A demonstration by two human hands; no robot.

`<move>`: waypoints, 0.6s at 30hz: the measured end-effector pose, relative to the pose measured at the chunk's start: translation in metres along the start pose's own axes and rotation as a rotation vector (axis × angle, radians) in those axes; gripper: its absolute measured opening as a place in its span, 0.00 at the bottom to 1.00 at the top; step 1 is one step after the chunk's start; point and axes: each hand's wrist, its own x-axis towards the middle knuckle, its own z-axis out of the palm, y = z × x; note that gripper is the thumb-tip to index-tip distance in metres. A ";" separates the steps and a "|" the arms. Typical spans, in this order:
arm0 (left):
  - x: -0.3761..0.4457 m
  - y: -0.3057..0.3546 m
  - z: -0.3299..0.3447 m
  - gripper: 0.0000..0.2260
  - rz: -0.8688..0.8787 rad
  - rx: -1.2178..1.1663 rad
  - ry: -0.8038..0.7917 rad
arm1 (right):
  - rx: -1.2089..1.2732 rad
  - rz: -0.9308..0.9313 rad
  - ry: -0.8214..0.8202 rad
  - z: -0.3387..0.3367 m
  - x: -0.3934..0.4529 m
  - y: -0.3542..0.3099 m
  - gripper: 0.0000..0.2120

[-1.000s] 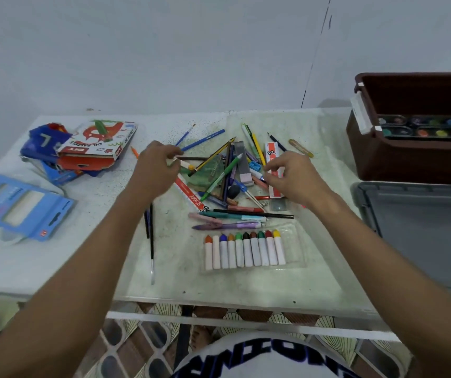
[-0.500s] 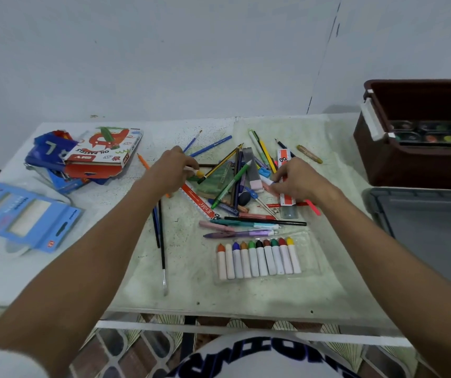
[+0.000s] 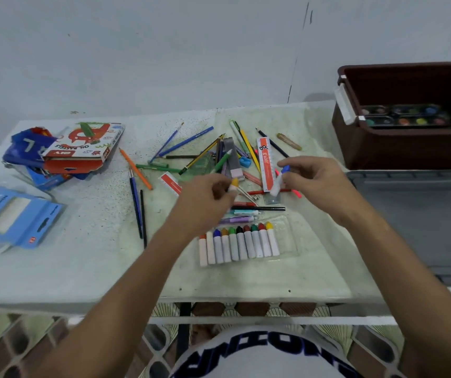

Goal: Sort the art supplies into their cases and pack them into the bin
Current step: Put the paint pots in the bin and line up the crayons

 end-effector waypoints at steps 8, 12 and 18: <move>-0.036 0.032 0.058 0.12 -0.175 -0.163 -0.146 | -0.213 0.089 -0.192 -0.001 -0.037 0.022 0.15; -0.040 0.038 0.067 0.10 -0.241 -0.205 -0.148 | -0.264 0.130 -0.176 0.002 -0.040 0.028 0.08; -0.038 0.044 0.073 0.12 -0.259 -0.162 -0.116 | -0.325 0.056 -0.120 0.009 -0.040 0.034 0.10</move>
